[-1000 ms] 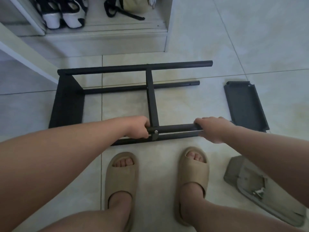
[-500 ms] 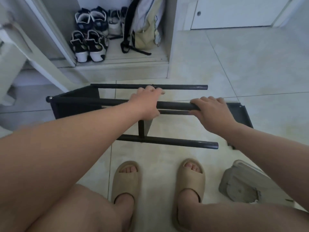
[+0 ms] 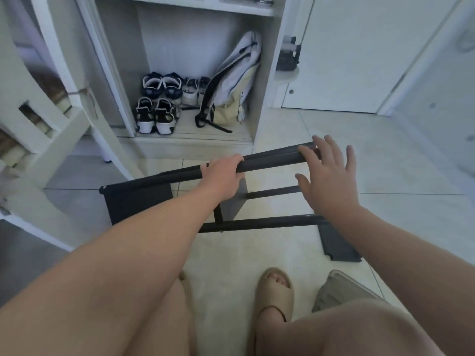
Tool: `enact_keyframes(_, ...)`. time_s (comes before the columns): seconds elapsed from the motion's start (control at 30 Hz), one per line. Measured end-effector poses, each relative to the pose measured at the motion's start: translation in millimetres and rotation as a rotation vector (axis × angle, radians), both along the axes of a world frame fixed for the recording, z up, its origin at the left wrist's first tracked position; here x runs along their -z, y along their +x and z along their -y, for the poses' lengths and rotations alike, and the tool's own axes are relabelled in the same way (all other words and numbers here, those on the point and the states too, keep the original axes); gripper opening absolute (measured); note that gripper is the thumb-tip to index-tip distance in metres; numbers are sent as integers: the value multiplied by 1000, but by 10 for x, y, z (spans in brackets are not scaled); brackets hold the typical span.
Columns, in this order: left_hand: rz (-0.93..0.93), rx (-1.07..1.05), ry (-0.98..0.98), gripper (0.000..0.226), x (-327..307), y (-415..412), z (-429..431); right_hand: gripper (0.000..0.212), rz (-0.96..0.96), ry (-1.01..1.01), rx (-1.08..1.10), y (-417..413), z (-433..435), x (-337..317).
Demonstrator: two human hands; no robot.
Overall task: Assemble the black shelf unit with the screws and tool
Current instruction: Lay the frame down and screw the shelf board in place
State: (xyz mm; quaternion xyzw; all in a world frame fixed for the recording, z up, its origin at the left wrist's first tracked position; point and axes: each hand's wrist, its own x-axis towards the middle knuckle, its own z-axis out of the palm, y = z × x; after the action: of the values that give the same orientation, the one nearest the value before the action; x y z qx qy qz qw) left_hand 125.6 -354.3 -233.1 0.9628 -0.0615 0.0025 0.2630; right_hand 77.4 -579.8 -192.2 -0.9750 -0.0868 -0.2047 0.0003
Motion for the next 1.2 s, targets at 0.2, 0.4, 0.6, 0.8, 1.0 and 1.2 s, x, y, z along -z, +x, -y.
enact_keyframes(0.2,47,-178,-225,8,-204,-62,59,67,-146,508,159,-294,112,-140)
enact_keyframes(0.4,80,-259,-402,5,-325,-92,99,72,66,1038,250,-26,-39,-212)
enact_keyframes(0.6,79,-262,-616,4,-334,86,28,50,-182,1650,139,161,-114,-130)
enact_keyframes(0.8,59,-213,-789,4,-200,325,-13,11,-125,1551,-72,280,-192,-229)
enact_keyframes(1.0,-86,-401,-702,22,61,484,-89,21,-265,1251,-173,288,-422,-137)
enact_keyframes(1.2,-118,-441,-675,32,79,449,-150,20,-309,1189,-133,248,-523,-82)
